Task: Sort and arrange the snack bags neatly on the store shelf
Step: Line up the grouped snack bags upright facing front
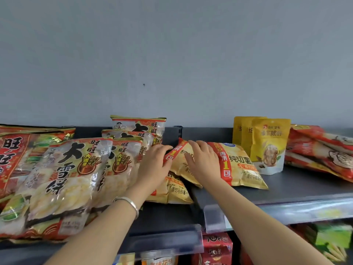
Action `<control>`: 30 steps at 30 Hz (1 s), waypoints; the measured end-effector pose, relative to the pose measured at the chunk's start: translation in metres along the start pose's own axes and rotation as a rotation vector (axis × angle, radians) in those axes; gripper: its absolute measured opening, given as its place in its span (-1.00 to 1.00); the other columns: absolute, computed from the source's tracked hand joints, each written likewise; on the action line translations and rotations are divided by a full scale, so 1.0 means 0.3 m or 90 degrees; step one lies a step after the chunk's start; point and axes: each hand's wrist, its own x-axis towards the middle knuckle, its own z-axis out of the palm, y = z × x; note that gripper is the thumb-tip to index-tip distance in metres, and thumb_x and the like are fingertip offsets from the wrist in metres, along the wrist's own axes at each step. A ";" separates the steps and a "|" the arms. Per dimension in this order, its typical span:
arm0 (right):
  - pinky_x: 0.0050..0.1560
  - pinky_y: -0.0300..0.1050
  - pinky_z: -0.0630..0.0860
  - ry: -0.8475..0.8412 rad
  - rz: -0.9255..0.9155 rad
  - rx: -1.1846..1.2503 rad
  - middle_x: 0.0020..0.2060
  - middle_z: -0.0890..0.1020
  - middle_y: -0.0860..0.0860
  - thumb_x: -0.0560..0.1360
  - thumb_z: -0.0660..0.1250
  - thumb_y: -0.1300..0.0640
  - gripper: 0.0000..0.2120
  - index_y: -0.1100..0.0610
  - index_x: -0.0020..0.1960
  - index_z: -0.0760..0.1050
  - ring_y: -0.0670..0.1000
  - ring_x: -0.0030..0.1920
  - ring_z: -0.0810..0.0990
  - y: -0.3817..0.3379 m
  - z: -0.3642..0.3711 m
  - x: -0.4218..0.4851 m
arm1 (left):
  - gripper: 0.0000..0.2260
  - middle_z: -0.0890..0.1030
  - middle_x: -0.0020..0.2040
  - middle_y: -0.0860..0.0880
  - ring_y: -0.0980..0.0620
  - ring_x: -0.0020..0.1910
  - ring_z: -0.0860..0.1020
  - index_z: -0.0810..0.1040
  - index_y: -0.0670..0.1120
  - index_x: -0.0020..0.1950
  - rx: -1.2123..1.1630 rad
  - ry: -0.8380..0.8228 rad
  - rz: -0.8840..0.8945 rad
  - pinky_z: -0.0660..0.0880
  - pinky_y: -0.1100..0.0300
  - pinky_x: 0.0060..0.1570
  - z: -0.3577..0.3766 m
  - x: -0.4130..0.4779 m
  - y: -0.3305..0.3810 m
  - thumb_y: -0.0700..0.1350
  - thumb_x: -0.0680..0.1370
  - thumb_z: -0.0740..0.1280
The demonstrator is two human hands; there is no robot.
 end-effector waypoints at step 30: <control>0.11 0.15 0.59 -0.127 0.238 0.731 0.21 0.58 -0.02 0.38 0.49 -0.10 -0.25 -0.10 0.43 0.17 0.05 0.10 0.63 0.571 -0.132 0.084 | -0.38 0.39 0.25 0.07 0.08 0.17 0.47 0.15 0.15 0.46 -0.390 -0.065 -0.227 0.53 0.04 0.12 0.374 0.138 0.417 0.01 0.49 0.39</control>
